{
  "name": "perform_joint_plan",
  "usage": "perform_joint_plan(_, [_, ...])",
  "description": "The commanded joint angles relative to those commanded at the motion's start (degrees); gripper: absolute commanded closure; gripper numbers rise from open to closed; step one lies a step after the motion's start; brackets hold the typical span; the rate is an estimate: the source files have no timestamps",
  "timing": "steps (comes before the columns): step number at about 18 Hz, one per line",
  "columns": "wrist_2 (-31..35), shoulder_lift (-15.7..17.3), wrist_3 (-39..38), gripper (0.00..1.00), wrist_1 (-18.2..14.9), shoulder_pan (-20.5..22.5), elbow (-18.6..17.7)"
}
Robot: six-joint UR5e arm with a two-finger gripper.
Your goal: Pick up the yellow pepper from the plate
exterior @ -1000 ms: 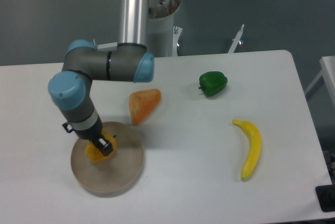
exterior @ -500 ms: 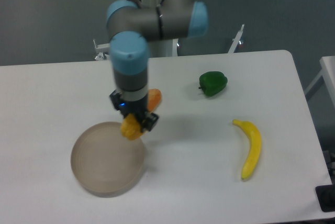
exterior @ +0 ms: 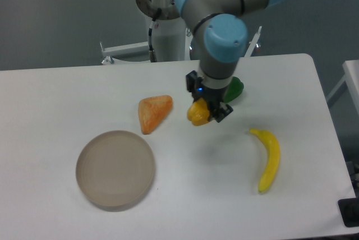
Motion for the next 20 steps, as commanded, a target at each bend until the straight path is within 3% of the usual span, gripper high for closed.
perform_joint_plan(20, [2.37,-1.23,0.72,0.79,1.06,0.0,1.23])
